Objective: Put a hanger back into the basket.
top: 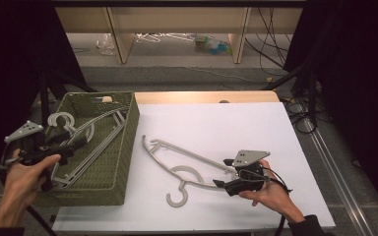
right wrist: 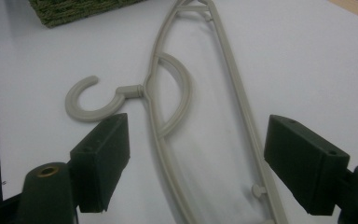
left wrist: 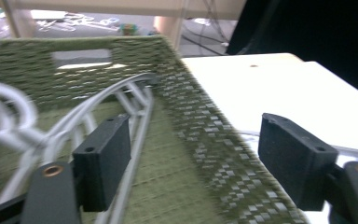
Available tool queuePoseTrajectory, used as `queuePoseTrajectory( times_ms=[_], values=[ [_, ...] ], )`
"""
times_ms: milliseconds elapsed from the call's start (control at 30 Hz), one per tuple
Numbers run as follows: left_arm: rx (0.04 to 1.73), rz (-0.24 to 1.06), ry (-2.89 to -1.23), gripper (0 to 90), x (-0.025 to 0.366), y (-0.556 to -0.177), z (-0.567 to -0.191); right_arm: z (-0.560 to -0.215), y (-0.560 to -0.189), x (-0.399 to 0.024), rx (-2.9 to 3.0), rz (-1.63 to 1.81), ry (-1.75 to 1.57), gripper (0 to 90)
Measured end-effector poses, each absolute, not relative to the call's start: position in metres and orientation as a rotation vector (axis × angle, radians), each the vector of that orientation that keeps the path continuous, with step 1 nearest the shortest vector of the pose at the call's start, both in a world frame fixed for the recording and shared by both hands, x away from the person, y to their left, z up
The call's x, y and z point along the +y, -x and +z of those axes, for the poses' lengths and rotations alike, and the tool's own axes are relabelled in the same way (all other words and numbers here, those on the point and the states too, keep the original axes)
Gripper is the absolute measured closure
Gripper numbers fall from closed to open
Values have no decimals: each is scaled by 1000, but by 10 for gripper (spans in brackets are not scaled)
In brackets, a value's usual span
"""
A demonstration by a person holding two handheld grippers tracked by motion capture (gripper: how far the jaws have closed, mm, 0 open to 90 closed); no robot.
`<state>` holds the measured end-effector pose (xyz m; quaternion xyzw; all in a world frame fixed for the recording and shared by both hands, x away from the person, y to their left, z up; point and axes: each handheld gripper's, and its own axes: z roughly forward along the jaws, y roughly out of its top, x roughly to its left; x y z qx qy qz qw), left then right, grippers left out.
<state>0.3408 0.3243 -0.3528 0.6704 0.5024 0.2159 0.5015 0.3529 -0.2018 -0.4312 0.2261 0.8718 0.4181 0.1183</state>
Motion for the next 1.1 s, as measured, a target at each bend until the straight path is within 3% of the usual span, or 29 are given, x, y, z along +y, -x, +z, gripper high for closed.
queuePoseTrajectory(
  times_ms=[233,1100],
  values=[
    [1095,486,-1656,180,285,-328,-351,-431,-352,-200,2558,1230,-658,223],
    [852,422,-1741,174,184,-289,-375,-431,-353,-204,2542,1249,-672,213]
  ],
)
